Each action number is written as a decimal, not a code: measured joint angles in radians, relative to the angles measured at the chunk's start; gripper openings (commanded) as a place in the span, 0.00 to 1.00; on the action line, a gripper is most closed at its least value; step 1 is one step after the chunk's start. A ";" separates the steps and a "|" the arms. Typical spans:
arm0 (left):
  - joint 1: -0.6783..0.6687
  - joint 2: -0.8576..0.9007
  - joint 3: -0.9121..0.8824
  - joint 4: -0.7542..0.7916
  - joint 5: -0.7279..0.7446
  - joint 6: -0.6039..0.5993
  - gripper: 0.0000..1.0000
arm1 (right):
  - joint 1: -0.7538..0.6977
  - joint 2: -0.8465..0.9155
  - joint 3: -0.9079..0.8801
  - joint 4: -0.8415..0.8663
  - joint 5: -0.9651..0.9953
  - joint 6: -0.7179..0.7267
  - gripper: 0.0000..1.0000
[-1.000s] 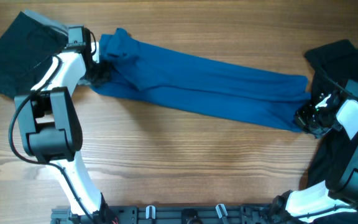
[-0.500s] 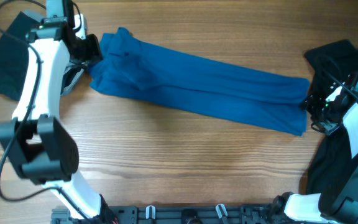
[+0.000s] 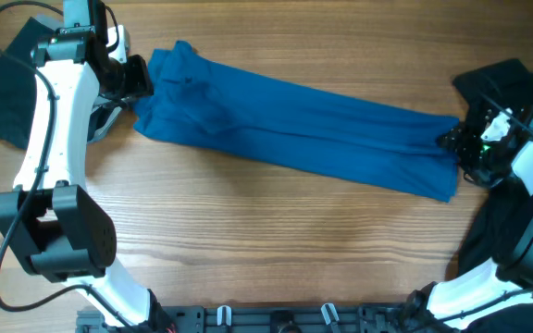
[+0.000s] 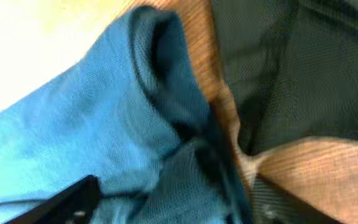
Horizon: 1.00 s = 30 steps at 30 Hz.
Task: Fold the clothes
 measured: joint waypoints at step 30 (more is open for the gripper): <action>0.000 0.000 0.000 -0.014 0.034 0.000 0.52 | 0.194 -0.164 0.441 -0.622 0.134 -0.061 0.04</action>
